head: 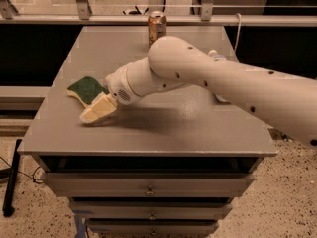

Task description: Move sponge near blue plastic bottle

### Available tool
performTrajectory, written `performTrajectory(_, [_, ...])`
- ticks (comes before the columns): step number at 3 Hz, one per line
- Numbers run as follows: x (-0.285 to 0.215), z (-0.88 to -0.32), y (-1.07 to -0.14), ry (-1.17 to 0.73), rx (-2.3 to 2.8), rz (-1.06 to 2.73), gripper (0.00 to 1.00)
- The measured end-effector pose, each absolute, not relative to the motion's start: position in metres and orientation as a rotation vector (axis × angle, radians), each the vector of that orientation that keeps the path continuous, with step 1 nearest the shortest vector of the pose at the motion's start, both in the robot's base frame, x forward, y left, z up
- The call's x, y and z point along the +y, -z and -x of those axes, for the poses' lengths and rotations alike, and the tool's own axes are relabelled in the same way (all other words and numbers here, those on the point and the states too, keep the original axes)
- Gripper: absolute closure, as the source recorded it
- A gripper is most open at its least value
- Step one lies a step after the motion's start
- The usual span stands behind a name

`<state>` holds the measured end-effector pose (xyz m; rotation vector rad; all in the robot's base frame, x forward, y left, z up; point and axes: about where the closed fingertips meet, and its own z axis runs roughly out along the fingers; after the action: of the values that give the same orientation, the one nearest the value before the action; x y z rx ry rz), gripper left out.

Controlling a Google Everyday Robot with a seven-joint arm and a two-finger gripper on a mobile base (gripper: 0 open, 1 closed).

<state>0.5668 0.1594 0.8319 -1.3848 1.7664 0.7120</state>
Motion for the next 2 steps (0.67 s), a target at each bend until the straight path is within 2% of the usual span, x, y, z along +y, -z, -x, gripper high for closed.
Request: performTrajectory(2, [0.1617,-0.5646,-0.8355,-0.643,1.756,1.398,0.65])
